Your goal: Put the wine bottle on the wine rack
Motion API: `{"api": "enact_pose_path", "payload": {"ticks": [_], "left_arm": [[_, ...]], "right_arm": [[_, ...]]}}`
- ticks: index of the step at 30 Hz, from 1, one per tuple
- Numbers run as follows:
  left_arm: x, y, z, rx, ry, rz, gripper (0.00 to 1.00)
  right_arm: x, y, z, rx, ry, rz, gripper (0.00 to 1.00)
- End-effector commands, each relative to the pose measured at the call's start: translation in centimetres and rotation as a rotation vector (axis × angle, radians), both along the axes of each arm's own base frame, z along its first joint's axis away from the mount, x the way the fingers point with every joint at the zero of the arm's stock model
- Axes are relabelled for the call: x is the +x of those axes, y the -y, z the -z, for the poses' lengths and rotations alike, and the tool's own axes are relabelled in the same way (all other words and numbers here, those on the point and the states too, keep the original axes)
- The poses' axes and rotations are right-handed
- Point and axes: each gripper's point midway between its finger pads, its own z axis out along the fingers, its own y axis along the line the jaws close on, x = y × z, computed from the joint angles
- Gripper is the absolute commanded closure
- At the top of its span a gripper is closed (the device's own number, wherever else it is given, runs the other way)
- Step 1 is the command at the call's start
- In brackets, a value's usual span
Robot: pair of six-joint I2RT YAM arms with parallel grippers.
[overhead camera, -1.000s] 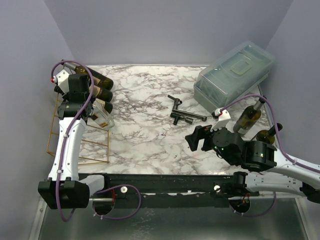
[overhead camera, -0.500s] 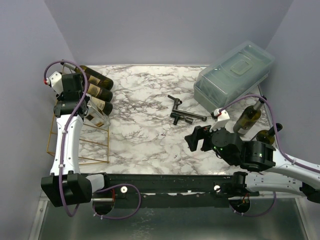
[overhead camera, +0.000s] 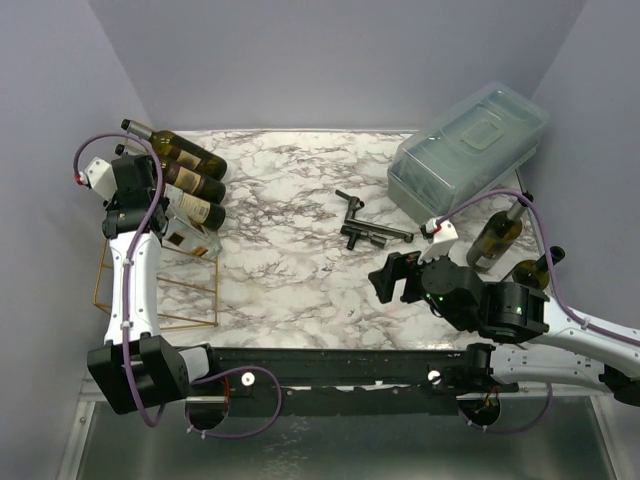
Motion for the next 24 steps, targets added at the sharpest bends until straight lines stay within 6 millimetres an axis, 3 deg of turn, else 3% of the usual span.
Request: {"api": "enact_pose_path", "payload": {"ticks": [1, 10, 16, 24], "left_arm": [[-0.1, -0.5, 0.8, -0.057, 0.038, -0.040, 0.99], [-1.4, -2.1, 4.0, -0.128, -0.003, -0.121, 0.95], [-1.8, -2.7, 4.8, -0.139, -0.021, -0.148, 0.89], [-2.2, -3.1, 5.3, -0.147, -0.025, -0.175, 0.88]], "right_arm": [[0.2, -0.3, 0.0, 0.022, 0.002, 0.013, 0.08], [0.2, -0.6, 0.2, 0.020, -0.006, 0.008, 0.08], [0.2, -0.9, 0.2, 0.023, -0.009, 0.002, 0.08], [0.1, -1.1, 0.3, 0.020, -0.012, -0.002, 0.09]]}}
